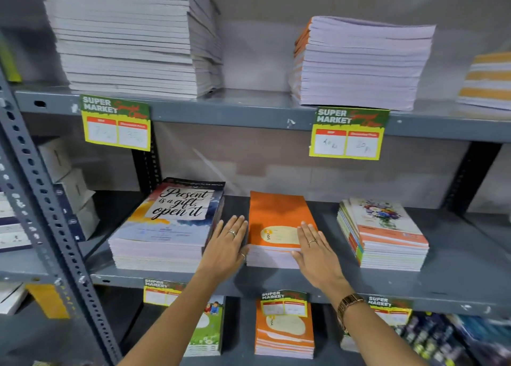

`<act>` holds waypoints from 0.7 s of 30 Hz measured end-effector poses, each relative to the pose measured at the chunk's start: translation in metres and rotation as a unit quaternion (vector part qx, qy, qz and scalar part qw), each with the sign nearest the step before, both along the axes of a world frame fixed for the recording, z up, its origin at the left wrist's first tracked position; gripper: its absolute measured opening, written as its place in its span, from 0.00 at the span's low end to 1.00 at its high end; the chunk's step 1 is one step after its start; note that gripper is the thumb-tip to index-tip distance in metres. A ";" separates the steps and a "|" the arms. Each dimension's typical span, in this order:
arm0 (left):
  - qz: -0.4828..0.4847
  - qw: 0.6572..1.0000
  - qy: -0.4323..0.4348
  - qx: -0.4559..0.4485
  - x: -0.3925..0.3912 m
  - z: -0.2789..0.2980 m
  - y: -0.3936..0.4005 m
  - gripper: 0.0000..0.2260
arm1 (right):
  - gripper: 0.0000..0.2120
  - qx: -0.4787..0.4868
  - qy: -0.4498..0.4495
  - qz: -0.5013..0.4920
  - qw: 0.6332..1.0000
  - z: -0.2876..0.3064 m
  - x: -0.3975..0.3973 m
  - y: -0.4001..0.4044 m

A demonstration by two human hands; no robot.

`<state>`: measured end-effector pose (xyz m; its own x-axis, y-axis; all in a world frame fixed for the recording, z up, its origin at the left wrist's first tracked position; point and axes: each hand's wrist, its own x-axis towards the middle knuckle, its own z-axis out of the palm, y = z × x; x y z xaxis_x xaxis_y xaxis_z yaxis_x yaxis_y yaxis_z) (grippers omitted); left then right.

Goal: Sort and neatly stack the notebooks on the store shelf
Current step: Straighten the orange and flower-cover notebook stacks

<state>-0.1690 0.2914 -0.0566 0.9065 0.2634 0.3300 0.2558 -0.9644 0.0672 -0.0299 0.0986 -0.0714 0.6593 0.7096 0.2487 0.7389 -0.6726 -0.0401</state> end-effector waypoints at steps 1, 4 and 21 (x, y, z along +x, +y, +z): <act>-0.009 1.000 0.004 -0.003 0.006 -0.001 -0.004 0.27 | 0.32 0.000 0.002 0.002 1.000 -0.001 0.003 -0.001; -0.025 0.999 0.023 0.004 0.021 -0.004 -0.016 0.26 | 0.31 0.000 0.007 0.016 1.000 -0.002 0.010 -0.003; -0.072 0.994 0.080 0.034 0.047 -0.014 -0.029 0.22 | 0.27 -0.021 0.032 0.014 0.999 -0.011 0.015 -0.005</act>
